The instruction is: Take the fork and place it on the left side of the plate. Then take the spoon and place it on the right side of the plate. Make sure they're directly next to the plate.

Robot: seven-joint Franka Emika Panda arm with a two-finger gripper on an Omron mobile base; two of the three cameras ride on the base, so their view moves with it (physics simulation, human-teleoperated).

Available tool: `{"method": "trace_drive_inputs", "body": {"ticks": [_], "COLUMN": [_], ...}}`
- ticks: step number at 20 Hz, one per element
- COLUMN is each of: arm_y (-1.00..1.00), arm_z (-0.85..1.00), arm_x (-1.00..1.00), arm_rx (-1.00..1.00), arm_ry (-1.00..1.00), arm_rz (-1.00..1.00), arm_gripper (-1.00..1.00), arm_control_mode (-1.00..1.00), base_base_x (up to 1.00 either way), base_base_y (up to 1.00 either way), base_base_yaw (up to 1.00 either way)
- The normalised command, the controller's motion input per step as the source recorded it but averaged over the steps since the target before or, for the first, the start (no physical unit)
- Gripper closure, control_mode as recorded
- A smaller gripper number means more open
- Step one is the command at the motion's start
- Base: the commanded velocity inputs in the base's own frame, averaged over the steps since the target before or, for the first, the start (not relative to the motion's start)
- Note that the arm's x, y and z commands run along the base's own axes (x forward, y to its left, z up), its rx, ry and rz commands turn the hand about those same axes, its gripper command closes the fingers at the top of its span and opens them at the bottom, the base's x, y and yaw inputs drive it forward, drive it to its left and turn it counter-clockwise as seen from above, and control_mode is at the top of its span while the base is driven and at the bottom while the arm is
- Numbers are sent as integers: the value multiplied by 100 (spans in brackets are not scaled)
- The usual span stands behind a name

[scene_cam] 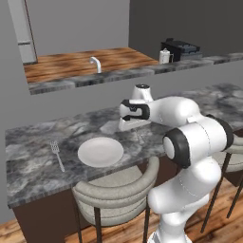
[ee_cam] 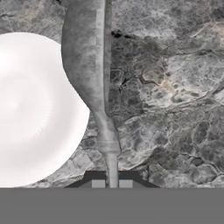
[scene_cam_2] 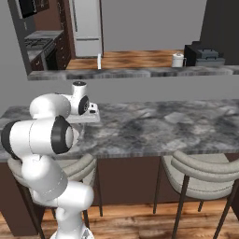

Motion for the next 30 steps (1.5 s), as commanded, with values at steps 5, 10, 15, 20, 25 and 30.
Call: {"method": "trace_drive_inputs", "body": {"ticks": [5,10,15,20,25,30], "arm_y": [0,0,0,0,0,1], "arm_z": [-27,-24,-19,-21,-23,-24], "arm_x": [10,10,13,17,16,17], "arm_rx": [0,0,0,0,0,0], "arm_ry": [-2,0,0,0,0,0], "arm_rz": [7,2,0,0,0,0], "arm_gripper": [100,100,100,100,100,100], "arm_control_mode": [-100,-100,-100,-100,-100,-100], "base_base_x": [0,0,0,0,0,0], "base_base_y": [0,0,0,0,0,0], "base_base_yaw": [0,0,0,0,0,0]}}
